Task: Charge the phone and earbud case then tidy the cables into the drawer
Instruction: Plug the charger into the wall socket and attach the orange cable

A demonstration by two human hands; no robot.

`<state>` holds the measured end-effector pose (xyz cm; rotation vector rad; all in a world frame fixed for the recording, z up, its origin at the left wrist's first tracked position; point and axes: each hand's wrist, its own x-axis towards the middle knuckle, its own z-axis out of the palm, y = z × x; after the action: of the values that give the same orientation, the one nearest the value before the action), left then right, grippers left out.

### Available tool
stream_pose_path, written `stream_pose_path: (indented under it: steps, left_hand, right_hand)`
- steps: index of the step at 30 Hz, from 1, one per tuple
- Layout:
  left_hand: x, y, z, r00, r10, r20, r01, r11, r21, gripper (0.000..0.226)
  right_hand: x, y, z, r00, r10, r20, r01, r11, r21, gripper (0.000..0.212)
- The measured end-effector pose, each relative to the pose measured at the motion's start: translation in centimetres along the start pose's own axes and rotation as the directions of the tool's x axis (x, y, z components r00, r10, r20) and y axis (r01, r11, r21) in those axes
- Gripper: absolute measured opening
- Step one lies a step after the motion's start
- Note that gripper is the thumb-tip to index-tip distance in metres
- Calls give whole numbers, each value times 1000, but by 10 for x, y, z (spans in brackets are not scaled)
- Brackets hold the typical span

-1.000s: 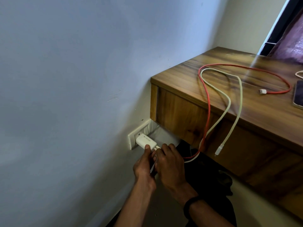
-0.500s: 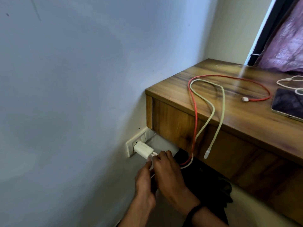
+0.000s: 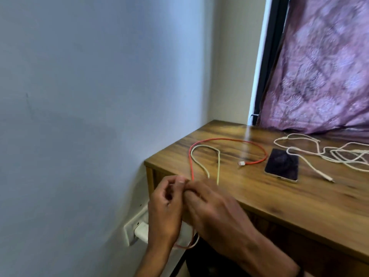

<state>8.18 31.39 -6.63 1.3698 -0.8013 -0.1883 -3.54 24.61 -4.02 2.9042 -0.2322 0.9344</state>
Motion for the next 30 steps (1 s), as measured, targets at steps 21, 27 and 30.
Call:
stream_pose_path:
  steps: [21,27,30]
  left_hand:
    - [38,34,27,946,65,316,-182,917,355,25]
    - [32,46,11,718,-186,671,175,981,85,46]
    - [19,45,6,506,-187,842,195,976,99,57]
  right_hand:
    - [-12,109,-56,914,306,267,-343,933,104,26]
    - [-36,142,-95,864,504,-24,-495,856,149,20]
    - [-42,155,-115,799,586,-135,-550,802,233,24]
